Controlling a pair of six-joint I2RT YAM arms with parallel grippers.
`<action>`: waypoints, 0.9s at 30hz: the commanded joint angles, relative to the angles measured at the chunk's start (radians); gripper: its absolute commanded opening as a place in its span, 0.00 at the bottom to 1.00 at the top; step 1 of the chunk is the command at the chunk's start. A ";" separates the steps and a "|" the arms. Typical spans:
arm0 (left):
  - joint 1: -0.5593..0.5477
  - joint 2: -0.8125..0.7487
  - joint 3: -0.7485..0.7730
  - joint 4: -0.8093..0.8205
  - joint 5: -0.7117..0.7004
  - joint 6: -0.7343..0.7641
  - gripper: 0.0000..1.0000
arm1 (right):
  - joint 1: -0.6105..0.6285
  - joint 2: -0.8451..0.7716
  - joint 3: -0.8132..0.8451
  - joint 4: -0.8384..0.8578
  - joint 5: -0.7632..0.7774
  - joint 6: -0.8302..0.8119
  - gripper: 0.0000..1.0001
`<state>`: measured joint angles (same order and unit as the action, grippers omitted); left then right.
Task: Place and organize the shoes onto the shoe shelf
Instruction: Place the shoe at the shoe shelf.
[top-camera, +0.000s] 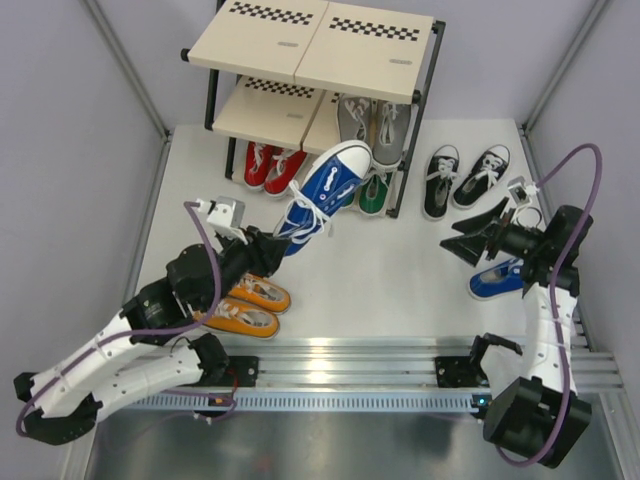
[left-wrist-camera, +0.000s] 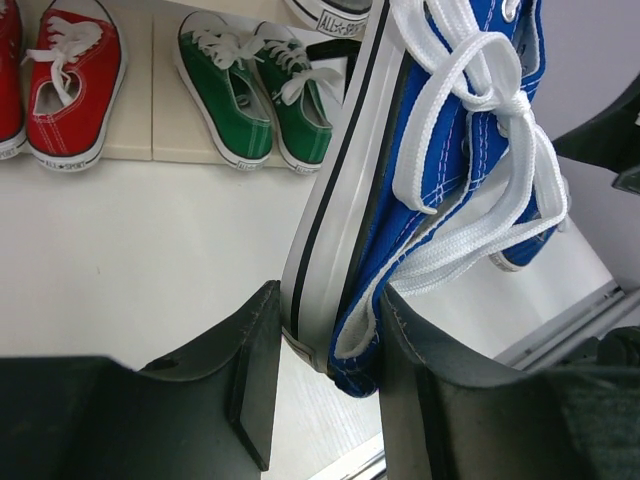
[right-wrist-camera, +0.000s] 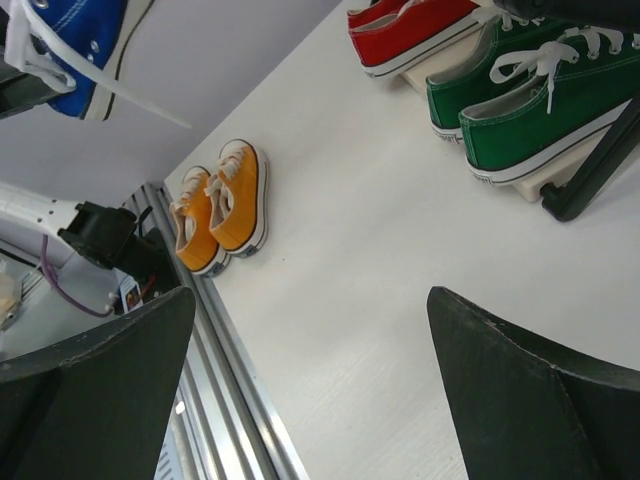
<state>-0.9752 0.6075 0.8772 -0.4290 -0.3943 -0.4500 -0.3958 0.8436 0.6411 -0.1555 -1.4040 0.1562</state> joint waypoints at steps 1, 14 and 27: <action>0.007 0.038 0.077 0.117 -0.069 0.002 0.00 | -0.015 -0.020 0.002 0.017 -0.038 -0.035 1.00; 0.392 0.199 0.140 0.220 0.305 -0.142 0.00 | -0.026 -0.044 -0.009 0.022 -0.055 -0.024 0.99; 0.730 0.307 0.062 0.487 0.752 -0.408 0.00 | -0.029 -0.063 -0.015 0.028 -0.067 -0.014 0.99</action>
<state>-0.2478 0.9398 0.9222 -0.1921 0.2234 -0.7769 -0.4091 0.7956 0.6281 -0.1577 -1.4418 0.1589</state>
